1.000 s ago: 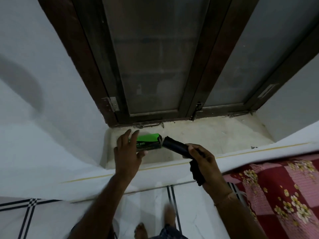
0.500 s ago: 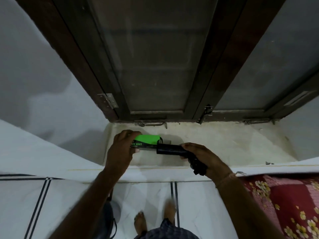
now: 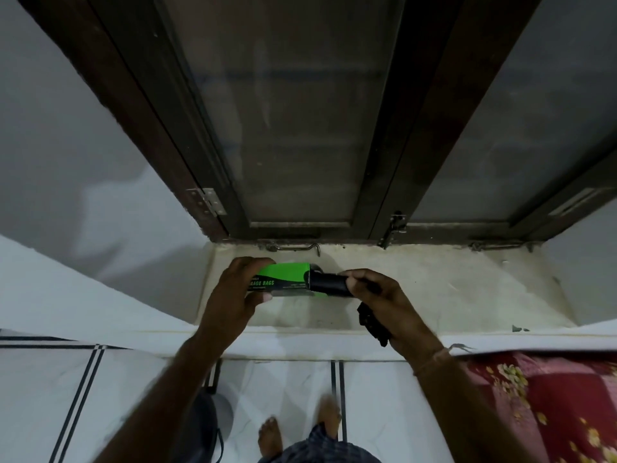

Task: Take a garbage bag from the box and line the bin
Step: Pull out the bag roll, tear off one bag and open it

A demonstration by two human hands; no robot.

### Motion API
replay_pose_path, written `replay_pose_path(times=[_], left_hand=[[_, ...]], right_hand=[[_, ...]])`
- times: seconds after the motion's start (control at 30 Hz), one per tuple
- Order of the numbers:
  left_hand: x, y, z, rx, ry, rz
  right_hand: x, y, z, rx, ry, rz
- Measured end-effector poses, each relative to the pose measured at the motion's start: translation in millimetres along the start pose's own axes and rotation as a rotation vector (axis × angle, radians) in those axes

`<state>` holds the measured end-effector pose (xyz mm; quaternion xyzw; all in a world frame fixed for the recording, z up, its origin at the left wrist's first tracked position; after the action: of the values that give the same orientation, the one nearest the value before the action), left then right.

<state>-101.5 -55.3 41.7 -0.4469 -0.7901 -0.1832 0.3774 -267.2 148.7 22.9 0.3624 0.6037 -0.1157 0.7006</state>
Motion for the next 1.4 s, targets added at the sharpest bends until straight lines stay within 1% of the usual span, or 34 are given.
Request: replay_pose_path(times=[0.1,0.17,0.23,0.33,0.4,0.53,0.6,0.63,0.77,0.87,0.93,1.07,1.17,1.3,1.4], left_hand=[[7.0,1.5,5.9,-0.006,0.040,0.018],[7.2,3.3,7.9,0.010,0.062,0.008],[4.7,6.5,6.6,0.041,0.101,-0.014],[7.1,14.8,8.6,0.064,0.143,-0.019],[7.1,19.9,9.4,0.089,0.150,-0.025],[2.2,28.9,8.3,0.122,0.162,-0.060],[1.5,32.2,10.2,0.125,0.198,-0.077],[2.0,33.5,11.0,0.130,0.203,-0.077],[-1.9,40.1,6.7,0.169,0.227,-0.091],[0.4,44.5,10.8,0.150,0.273,-0.080],[6.7,45.3,14.6,0.132,0.288,-0.050],[9.2,46.9,12.5,0.141,0.291,-0.028],[6.0,48.5,9.6,0.147,0.290,-0.040],[5.0,48.6,8.6,0.195,0.289,-0.073],[3.1,48.6,7.1,0.212,0.294,-0.097]], right_hand=[[-5.3,0.9,10.9,-0.056,0.066,-0.113],[-8.1,4.0,17.4,-0.073,0.080,-0.156],[-6.1,5.2,15.4,-0.009,0.034,-0.151],[-2.5,6.3,8.0,0.149,-0.013,-0.156],[-5.4,9.6,11.0,0.172,0.002,-0.194],[-5.6,14.7,27.9,-0.024,-0.011,-0.195],[-3.5,14.4,37.3,-0.071,-0.002,-0.202],[-2.6,14.0,38.3,-0.035,0.003,-0.210],[-1.3,16.7,22.2,0.220,0.011,-0.220],[3.3,15.0,16.0,0.292,0.011,-0.184],[3.3,13.5,23.3,0.261,0.022,-0.187],[1.7,15.2,40.8,0.099,-0.021,-0.231],[1.8,16.6,40.5,0.083,-0.011,-0.249],[-2.7,18.5,47.2,0.099,0.051,-0.344],[-4.6,21.5,49.8,0.093,0.039,-0.346]])
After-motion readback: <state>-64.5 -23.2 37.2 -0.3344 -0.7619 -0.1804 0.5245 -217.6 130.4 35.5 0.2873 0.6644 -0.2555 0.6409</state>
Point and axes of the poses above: each hand's wrist, its own y-axis away from the middle knuckle, its own z-axis out of the palm, x = y × z, the point moved 10 cm from there along -y, towards the middle knuckle, and after that the axes turned 7 degrees about y, right-handed, at the moved point
